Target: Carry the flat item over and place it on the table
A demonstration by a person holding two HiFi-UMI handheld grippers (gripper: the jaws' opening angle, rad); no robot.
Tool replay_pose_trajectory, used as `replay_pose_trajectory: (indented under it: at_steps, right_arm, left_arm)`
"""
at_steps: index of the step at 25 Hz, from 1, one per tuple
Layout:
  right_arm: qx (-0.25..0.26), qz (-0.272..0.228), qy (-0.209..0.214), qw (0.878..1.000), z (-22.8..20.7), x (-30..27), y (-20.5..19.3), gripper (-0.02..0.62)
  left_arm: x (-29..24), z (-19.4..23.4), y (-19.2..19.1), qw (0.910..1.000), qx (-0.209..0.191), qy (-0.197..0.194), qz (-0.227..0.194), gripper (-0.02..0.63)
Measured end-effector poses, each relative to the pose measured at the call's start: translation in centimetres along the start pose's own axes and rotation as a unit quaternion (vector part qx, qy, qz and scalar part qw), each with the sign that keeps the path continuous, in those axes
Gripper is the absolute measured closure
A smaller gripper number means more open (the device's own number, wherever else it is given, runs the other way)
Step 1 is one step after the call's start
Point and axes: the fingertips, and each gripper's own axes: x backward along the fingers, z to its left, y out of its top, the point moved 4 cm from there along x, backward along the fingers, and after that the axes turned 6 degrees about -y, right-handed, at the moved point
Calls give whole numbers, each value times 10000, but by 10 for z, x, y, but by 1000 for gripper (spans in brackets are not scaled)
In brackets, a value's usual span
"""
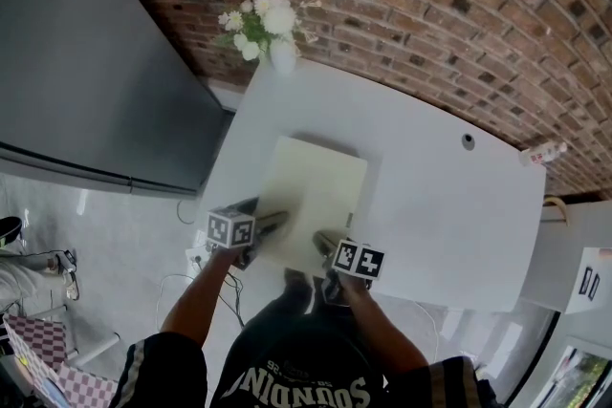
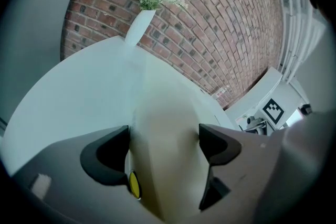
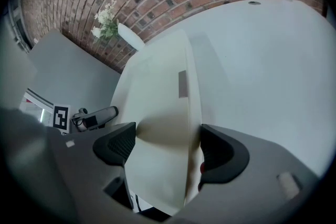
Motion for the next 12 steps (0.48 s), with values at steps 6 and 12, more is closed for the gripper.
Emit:
replay_pose_trajectory:
  at_steps: [6,12]
  right_arm:
    - [-23,52,113,9999,-3,-3,-1,204]
    - [13,150,355,9993,-4,1,2,192]
  left_arm:
    - [-1,1,-1,9999,98,53,15,172]
    - [5,-3,4,9998,-37,161,-62,153]
